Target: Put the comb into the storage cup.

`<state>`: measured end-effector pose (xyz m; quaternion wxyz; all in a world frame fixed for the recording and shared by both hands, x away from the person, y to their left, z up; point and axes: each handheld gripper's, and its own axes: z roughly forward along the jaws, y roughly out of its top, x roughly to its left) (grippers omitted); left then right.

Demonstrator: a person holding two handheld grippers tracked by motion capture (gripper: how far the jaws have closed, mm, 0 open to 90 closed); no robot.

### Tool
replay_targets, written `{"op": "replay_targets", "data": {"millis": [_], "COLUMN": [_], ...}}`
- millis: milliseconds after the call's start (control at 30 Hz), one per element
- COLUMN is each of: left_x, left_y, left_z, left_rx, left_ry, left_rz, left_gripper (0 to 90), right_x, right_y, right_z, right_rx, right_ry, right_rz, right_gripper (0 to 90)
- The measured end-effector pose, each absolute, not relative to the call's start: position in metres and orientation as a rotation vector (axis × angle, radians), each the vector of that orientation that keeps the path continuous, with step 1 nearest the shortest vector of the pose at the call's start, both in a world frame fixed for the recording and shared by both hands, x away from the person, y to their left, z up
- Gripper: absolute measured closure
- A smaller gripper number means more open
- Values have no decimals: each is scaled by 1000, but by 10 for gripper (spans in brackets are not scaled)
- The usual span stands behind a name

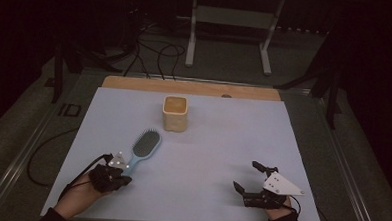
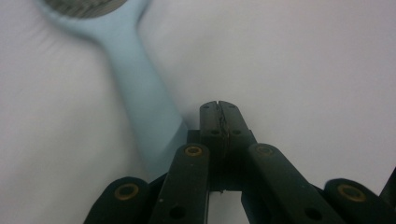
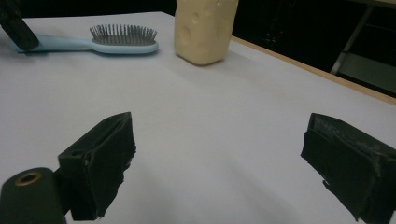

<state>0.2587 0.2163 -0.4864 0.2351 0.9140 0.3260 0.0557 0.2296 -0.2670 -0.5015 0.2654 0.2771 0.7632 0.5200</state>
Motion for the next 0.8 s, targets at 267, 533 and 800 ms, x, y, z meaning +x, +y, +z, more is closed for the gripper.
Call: {"op": "replay_targets", "data": {"millis": [267,533,800], "left_x": [258,261,261], "left_y": [236,242,251], "left_z": [-482,-479,-455], "left_rx": [2493,2493,2415], "left_ry": [957,978,979], "left_rz": [203,225,247], "left_gripper": [899,899,898], "right_x": [230,230,230], "right_y": [-266,-266,-266], "right_z": [-502,-502,-502], "right_rx": [750,749,749], "right_ry": [2066,2066,2065], "right_rz": [1401,1401,1402], "right_gripper": [89,89,89]}}
